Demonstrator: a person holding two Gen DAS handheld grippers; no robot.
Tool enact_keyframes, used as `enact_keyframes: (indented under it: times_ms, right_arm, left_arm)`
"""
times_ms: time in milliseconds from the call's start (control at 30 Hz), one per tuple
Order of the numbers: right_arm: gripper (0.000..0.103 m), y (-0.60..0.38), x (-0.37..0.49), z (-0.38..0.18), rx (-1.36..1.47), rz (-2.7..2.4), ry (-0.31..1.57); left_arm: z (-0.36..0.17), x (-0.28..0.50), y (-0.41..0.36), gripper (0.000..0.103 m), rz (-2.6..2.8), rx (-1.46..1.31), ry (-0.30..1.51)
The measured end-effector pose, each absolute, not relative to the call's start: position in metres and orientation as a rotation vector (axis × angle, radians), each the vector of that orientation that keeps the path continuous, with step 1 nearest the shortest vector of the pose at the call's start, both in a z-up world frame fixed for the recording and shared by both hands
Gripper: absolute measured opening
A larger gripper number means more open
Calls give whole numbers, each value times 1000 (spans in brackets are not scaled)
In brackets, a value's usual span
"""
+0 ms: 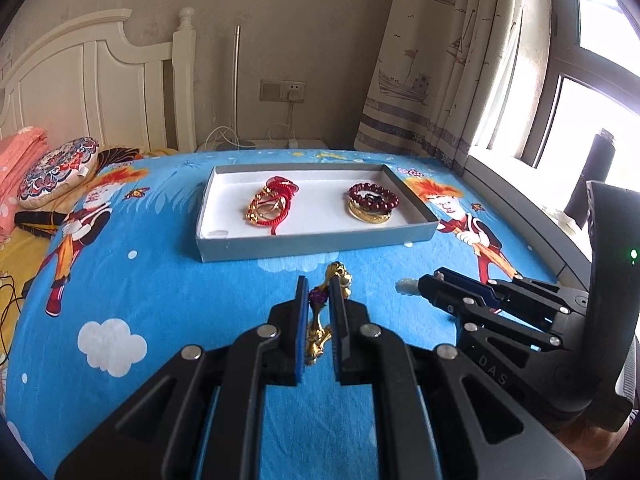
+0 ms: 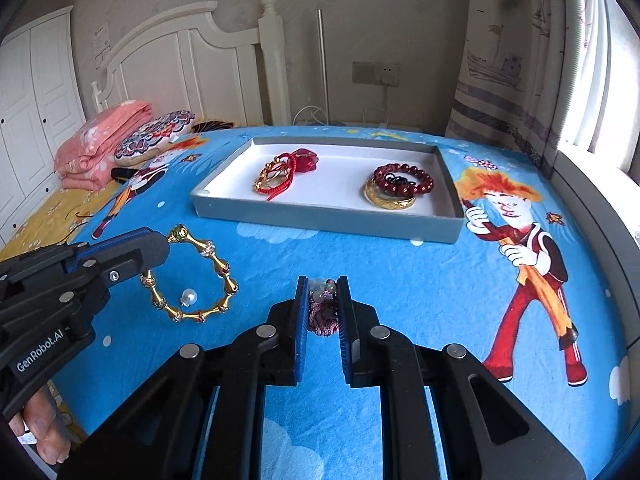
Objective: Organize jewelry
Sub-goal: 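Carry the gold bracelet with the left tool while the right tool carries the jade pendant to the tray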
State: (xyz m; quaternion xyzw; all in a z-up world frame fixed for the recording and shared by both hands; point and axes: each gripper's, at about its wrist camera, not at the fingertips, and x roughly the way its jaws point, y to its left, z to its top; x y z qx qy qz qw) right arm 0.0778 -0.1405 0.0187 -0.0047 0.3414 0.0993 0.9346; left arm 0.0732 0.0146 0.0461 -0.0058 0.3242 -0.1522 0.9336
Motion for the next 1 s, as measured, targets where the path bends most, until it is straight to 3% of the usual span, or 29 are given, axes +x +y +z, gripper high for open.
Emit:
enact_keyframes:
  times_ms: [1000]
  right_arm:
    - [14,-161,144,59,32,125,625]
  left_arm:
    - [74,159,3,10,-225,-1,616]
